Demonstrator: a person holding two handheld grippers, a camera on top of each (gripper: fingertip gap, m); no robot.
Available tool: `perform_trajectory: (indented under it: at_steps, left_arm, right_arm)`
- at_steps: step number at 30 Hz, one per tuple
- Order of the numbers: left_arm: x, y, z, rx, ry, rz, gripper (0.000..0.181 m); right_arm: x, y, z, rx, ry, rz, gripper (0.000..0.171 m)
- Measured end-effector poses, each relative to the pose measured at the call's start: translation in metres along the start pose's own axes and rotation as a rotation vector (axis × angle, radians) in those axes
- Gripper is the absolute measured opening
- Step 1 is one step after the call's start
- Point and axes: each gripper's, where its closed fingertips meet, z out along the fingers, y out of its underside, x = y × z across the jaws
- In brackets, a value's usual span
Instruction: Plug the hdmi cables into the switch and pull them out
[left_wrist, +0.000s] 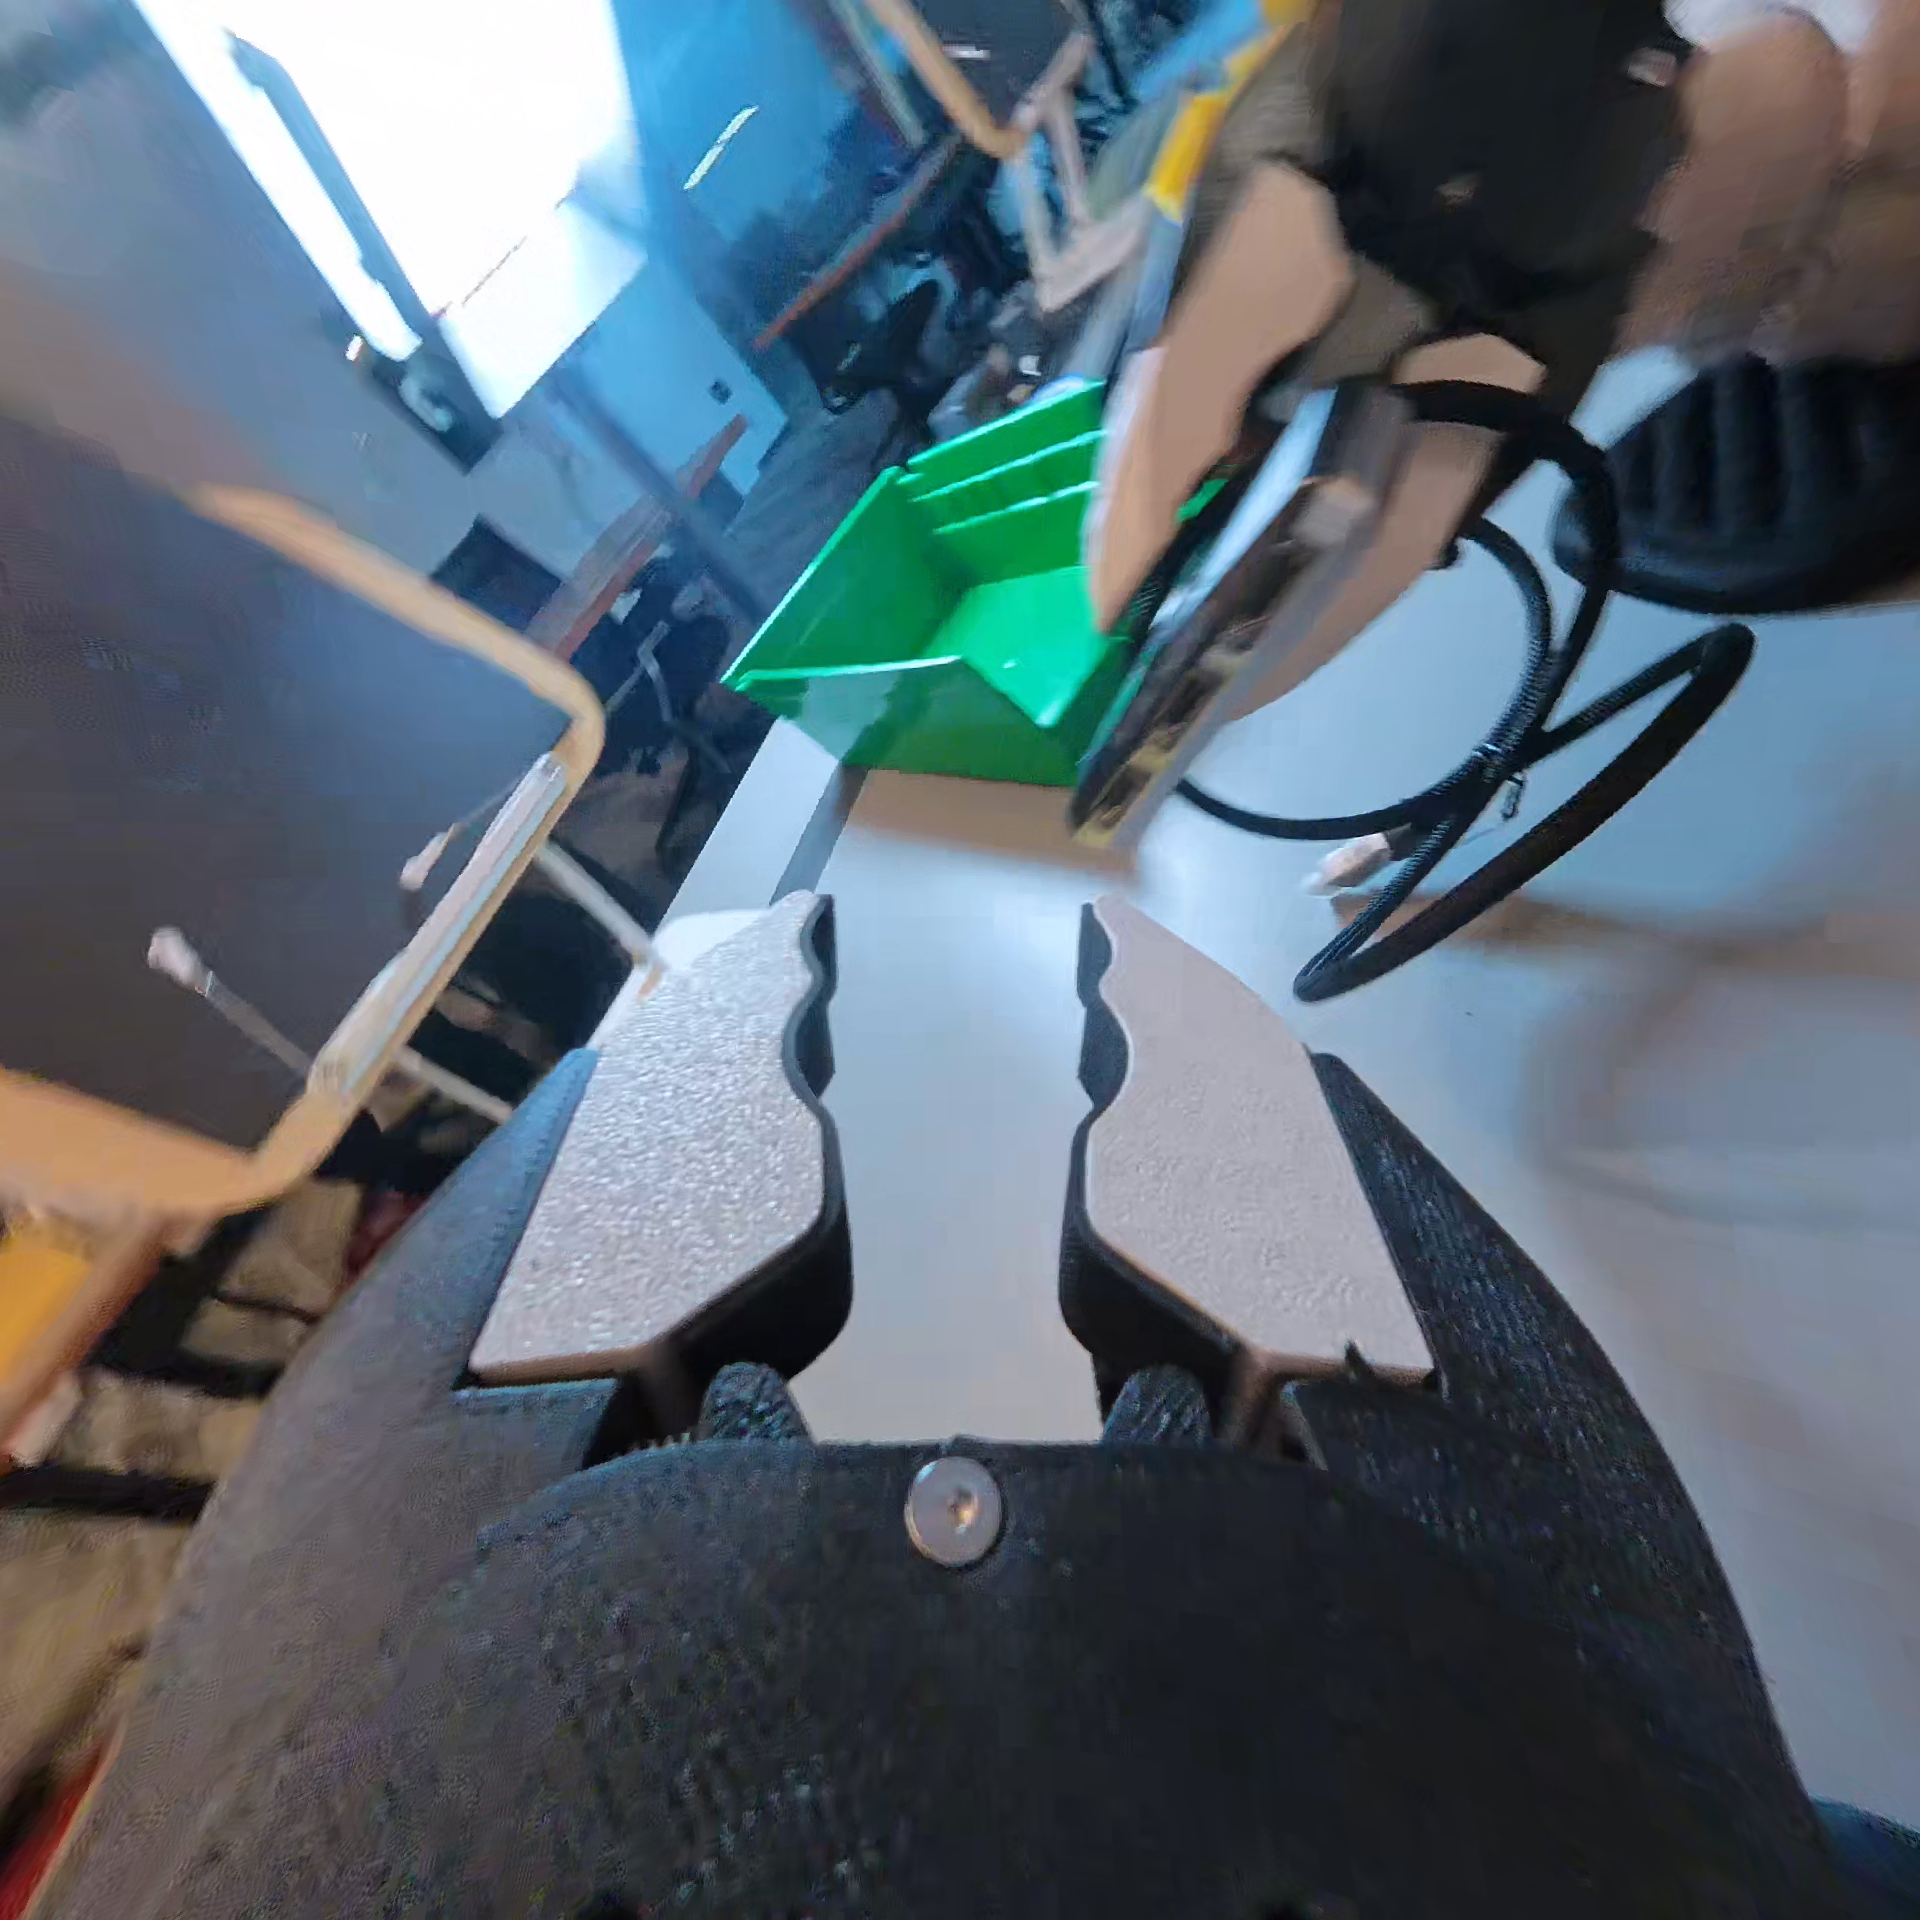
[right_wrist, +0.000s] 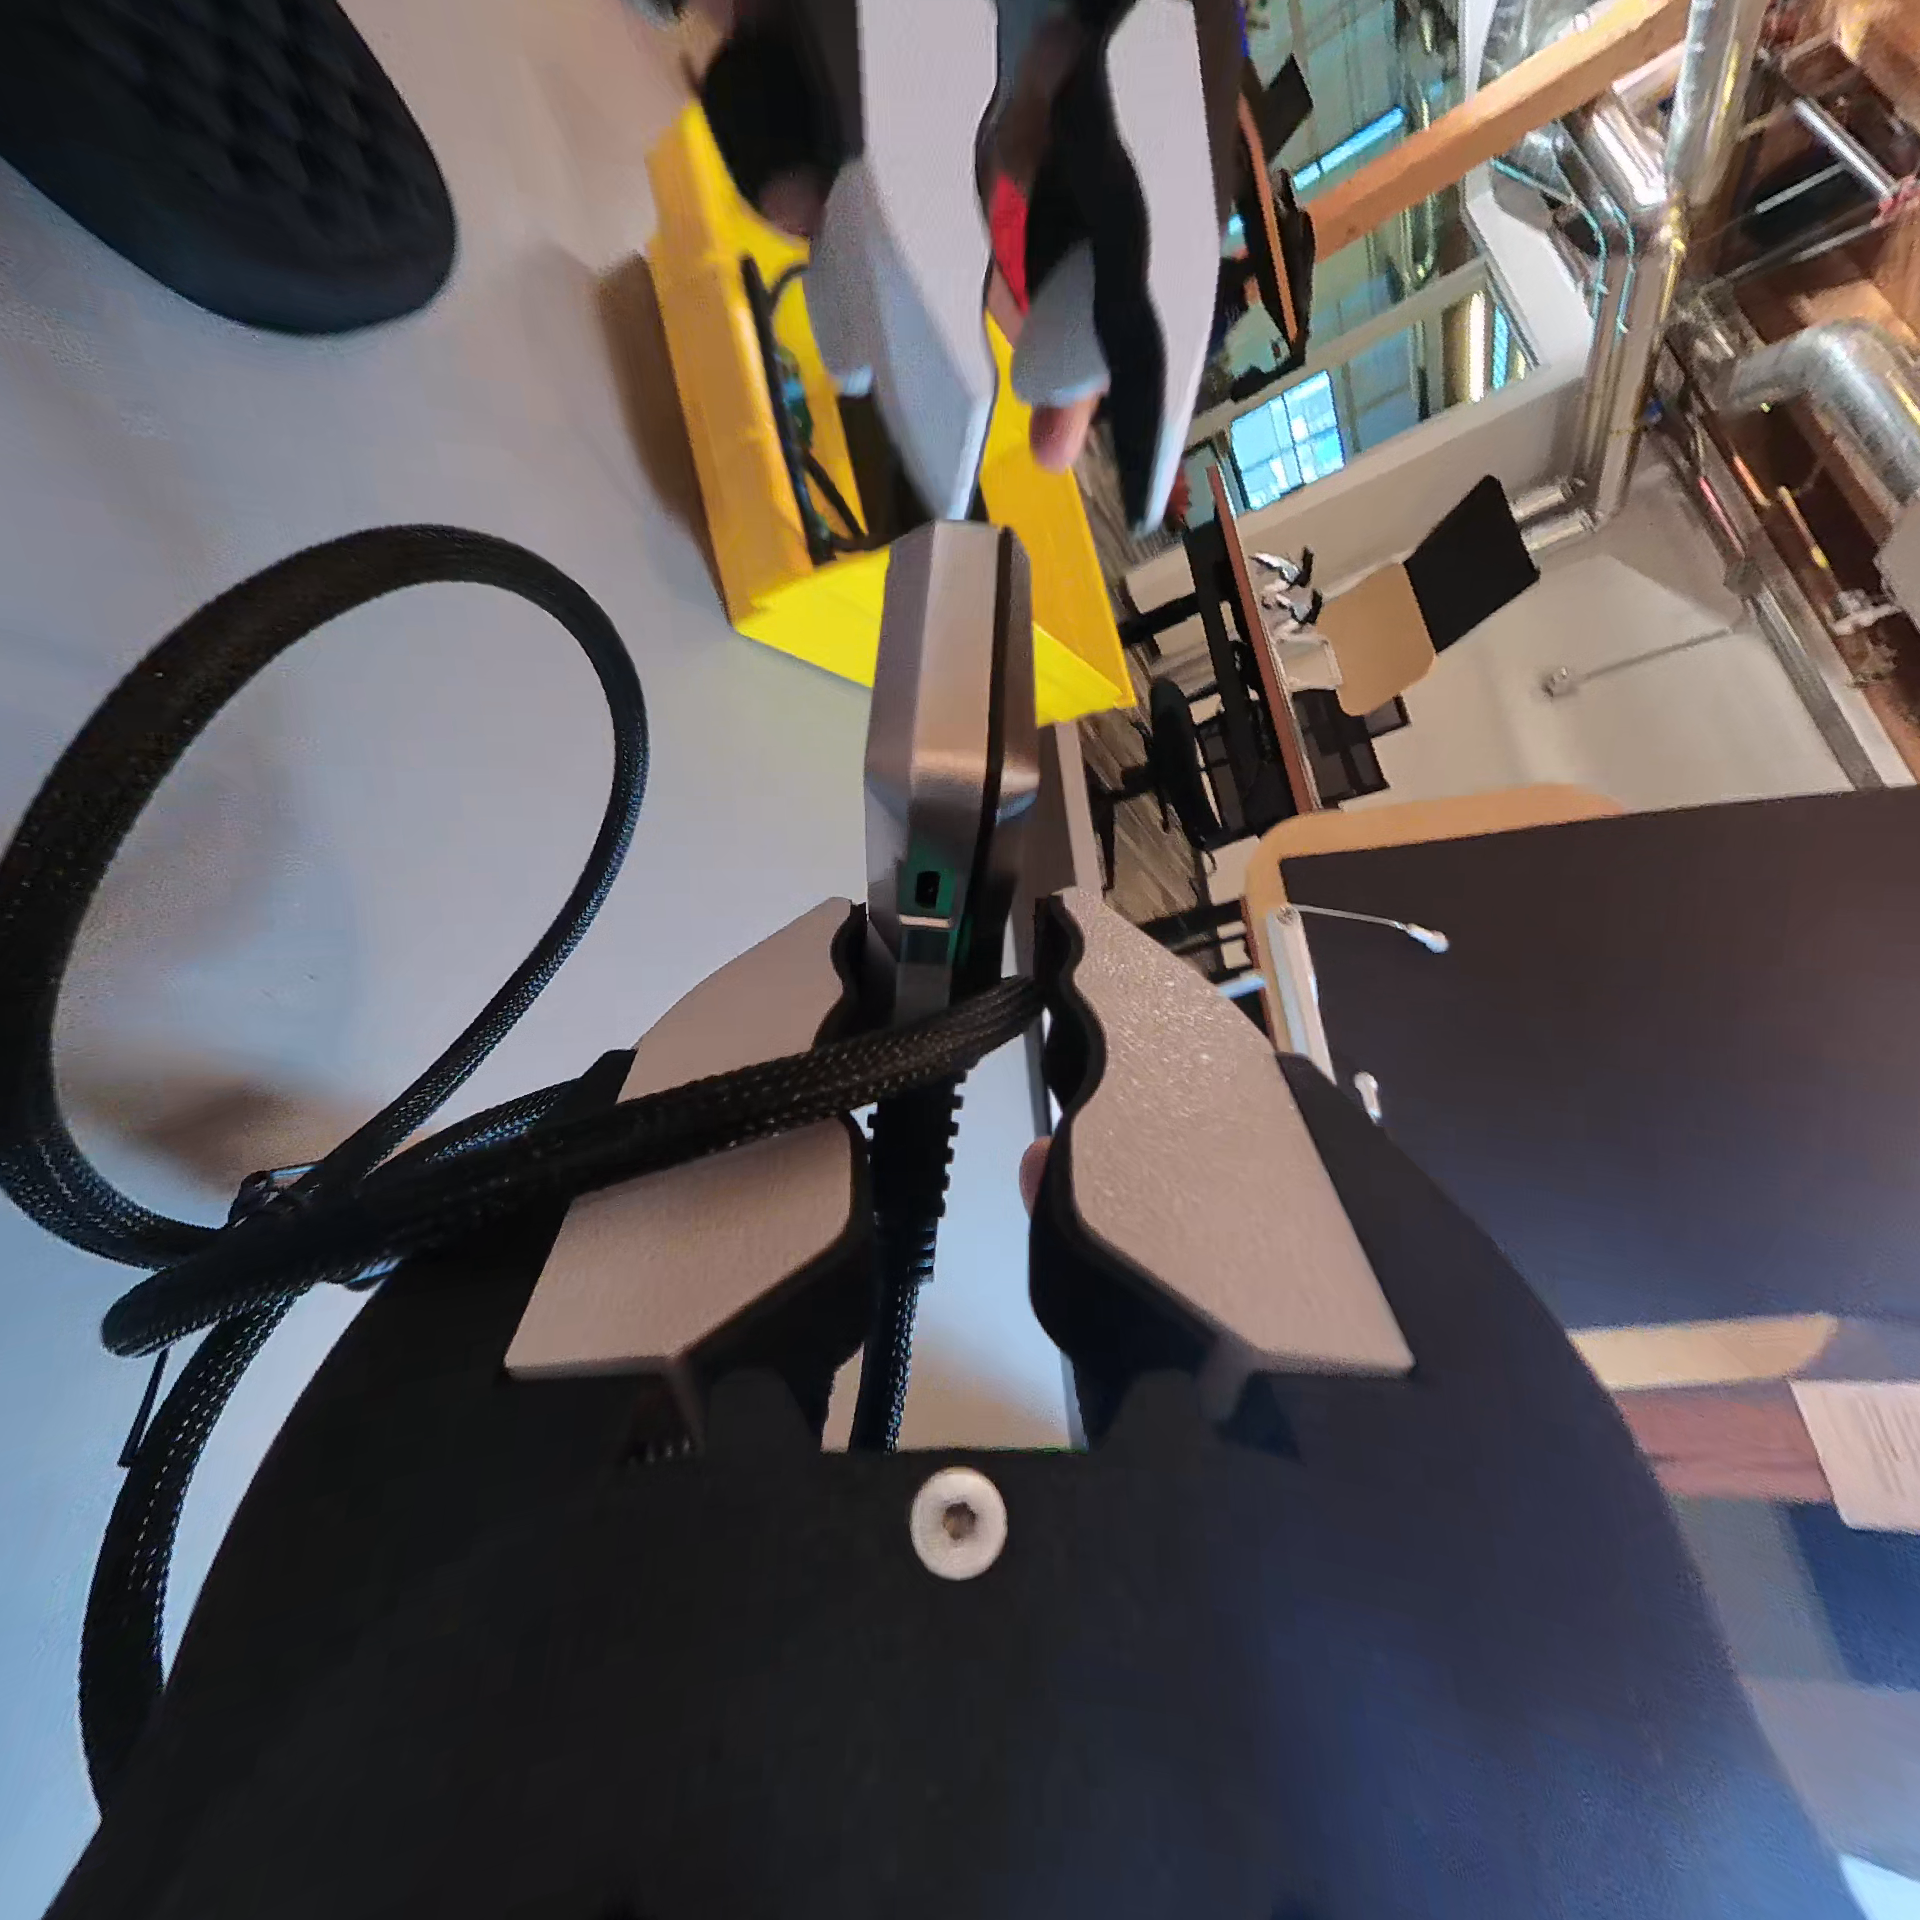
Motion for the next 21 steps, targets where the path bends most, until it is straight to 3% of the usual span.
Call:
perform_trajectory:
  at_steps: [2, 6, 9, 12, 15, 21]
  left_arm:
    - [-0.037, 0.015, -0.021, -0.025, -0.086, -0.171, 0.056]
    - [-0.104, 0.047, -0.079, -0.063, -0.269, -0.336, 0.047]
    - [-0.125, 0.093, -0.108, -0.257, -0.251, -0.416, 0.045]
    - [-0.12, 0.148, -0.12, -0.52, -0.129, -0.498, 0.046]
    - [-0.113, 0.193, -0.126, -0.77, -0.055, -0.427, 0.045]
    - [-0.096, 0.233, -0.101, -1.016, 0.183, -0.109, 0.041]
  right_arm:
    - [0.01, 0.009, -0.004, -0.047, 0.031, 0.001, 0.031]
    - [0.026, 0.022, -0.016, -0.107, 0.088, 0.017, 0.031]
    - [0.029, 0.029, -0.021, -0.13, 0.106, 0.033, 0.031]
    - [0.029, 0.035, -0.023, -0.146, 0.116, 0.046, 0.031]
    - [0.031, 0.036, -0.024, -0.142, 0.128, 0.057, 0.031]
    - [0.027, 0.036, -0.022, -0.129, 0.107, 0.074, 0.032]
